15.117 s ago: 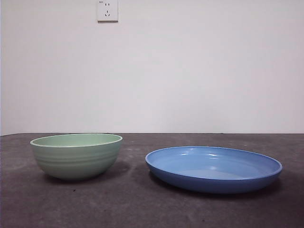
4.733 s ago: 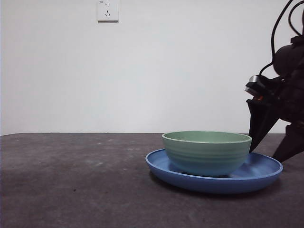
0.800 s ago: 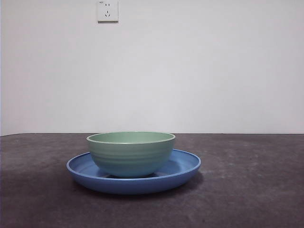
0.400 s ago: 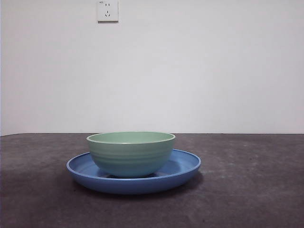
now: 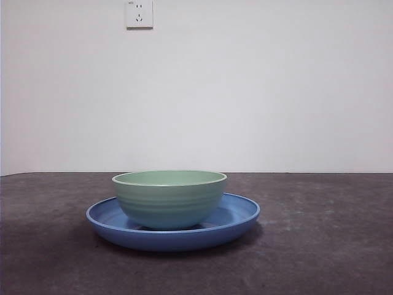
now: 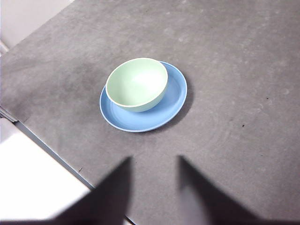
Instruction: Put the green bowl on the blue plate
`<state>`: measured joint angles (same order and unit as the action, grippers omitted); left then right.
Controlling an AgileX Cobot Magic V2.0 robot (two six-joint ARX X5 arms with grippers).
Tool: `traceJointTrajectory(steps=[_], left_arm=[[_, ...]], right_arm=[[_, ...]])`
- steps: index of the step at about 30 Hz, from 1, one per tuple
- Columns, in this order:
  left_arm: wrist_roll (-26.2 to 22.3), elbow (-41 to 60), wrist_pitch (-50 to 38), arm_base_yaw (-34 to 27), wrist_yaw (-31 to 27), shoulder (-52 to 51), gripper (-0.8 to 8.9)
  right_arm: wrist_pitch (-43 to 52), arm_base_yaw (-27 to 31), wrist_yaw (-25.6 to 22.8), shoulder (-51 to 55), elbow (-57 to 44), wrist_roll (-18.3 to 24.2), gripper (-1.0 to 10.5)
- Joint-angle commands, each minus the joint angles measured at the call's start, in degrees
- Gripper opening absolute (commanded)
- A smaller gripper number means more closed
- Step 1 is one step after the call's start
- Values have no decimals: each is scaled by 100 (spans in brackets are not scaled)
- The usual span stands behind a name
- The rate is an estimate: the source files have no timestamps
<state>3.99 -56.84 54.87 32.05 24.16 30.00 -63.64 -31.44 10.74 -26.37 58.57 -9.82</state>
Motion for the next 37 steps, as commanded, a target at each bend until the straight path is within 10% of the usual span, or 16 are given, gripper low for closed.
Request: traceJointTrajectory(steps=[1,19,28,37], left_arm=[[-11,-59,-50,22,31,26,24],[-11,-57,-52,-109,31,-4,24],[-404,129,-192,-1779,20,-258,24],[-610,2157,-2205,-3344,-914,-1217,24]], right_arm=[[98,-35,11,-13,42,-28,33],[98,-35,-28,-11,44,-24,33],[98,-35,-26,-9,44,-22,33],[98,-35,-28,-9,44,-22,33]])
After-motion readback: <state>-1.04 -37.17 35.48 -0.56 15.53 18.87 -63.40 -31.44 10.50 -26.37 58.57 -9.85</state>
